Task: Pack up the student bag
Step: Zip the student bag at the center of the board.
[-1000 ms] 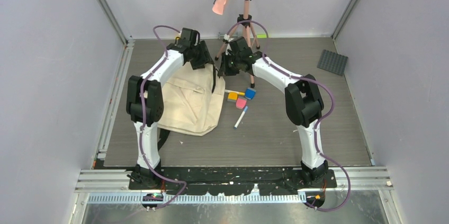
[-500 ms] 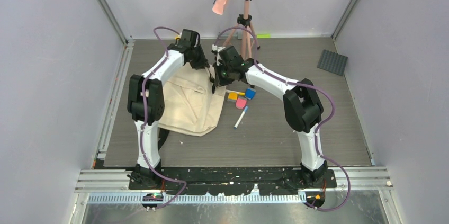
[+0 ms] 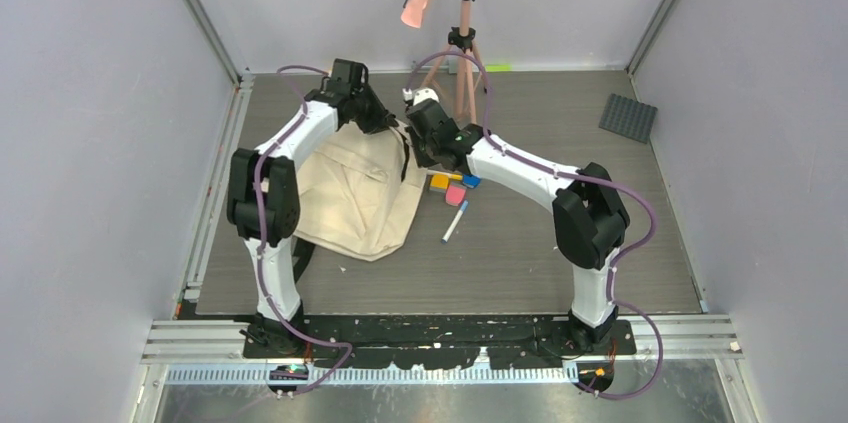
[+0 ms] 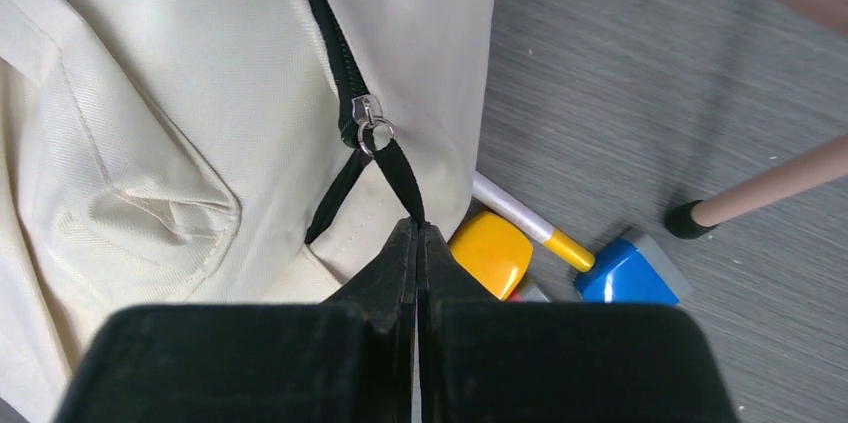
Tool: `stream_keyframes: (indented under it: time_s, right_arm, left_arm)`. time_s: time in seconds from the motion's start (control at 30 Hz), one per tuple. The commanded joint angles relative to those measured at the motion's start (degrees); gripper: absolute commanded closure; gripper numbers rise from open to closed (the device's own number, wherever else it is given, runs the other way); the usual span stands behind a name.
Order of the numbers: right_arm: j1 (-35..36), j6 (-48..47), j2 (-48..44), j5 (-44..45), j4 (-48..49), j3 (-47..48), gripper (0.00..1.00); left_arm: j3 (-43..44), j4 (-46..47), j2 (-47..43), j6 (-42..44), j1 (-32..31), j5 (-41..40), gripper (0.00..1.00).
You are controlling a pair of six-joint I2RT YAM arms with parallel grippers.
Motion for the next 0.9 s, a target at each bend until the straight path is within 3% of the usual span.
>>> stream_keyframes:
  time_s: [0.0,0.2,0.33,0.43,0.57,0.73,0.87]
  right_arm:
    - [1.51,-1.62,-4.29,11.03,-6.64,-1.28,0.99]
    - [7.62,-6.29,-2.98,11.85,-7.31,1.39,1.0]
    - [10.61,-4.33,-3.23,10.35,-8.02,-0.1,0.99]
    - [12.4,-3.67,-4.4,15.25,-9.12,-1.65,1.0]
    - [12.5,-1.36,-10.46,19.26,-9.51,-1.91,0.99]
    - [12.54,0.03,-19.4,17.4,-7.8,2.9,0.99]
    - [12.55,-2.8,-20.62,16.68,-6.75,6.01,0.99]
  left_arm:
    - [0.96,12.47,-8.69,-6.73,3.91,-1.13,1.0]
    - [4.34,14.23,-11.69,-9.39,4.03,-0.5,1.0]
    - [8.23,13.73,-13.57,-9.18,4.1,-1.22,1.0]
    - [10.33,13.22,-15.45,-9.14,4.34,-1.11,1.0]
    - [11.92,12.88,-18.82,-8.34,4.4,-1.28,1.0]
    - [13.55,12.85,-22.85,-8.48,4.39,-1.1,1.0]
    - [15.42,13.28,-25.01,-8.97,4.41,-1.15,1.0]
